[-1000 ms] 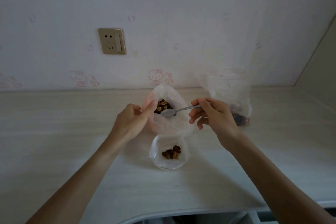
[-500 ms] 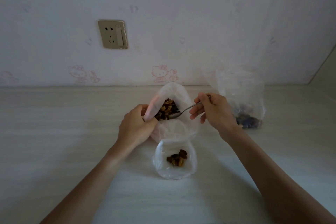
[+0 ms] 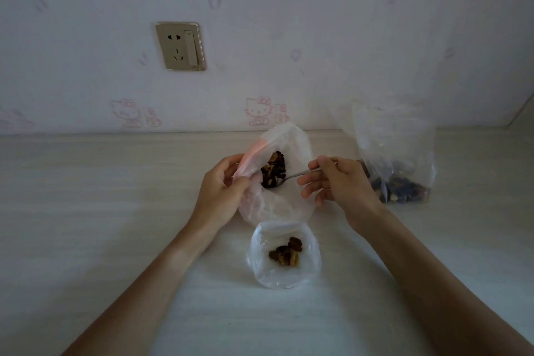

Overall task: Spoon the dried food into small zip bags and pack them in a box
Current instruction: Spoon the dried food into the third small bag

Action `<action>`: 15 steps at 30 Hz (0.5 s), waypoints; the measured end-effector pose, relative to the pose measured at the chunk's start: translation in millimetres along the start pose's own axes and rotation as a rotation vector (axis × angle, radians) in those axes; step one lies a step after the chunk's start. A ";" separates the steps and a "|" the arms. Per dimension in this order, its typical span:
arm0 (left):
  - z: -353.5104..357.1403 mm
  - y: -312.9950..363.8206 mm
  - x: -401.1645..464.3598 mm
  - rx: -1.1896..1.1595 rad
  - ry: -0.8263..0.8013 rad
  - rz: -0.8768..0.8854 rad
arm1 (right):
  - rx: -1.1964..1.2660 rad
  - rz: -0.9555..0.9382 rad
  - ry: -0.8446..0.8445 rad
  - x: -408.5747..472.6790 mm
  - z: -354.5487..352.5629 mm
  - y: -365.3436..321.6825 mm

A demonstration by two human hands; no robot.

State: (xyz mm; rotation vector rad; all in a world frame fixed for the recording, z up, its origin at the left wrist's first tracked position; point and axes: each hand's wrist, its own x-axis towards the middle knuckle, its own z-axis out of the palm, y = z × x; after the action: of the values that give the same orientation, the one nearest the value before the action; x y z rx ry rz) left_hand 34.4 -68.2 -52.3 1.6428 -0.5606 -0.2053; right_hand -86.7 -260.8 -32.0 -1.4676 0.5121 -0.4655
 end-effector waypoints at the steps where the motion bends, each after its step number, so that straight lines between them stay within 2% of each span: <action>1: -0.4 -0.5 0.4 0.001 0.003 0.003 | 0.015 0.012 -0.002 -0.3 0.6 0.3; 6: -6.7 -4.0 3.0 -0.043 -0.038 -0.028 | 0.110 0.069 -0.031 -1.1 -1.0 0.9; 15: -11.4 -5.7 7.4 -0.078 -0.093 -0.068 | 0.128 0.072 -0.061 -1.7 5.6 6.0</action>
State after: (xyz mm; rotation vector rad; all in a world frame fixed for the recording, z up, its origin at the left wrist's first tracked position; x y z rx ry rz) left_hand 47.1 -61.4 -54.6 1.5837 -0.5602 -0.3509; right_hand -84.9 -255.0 -37.8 -1.3324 0.4764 -0.3880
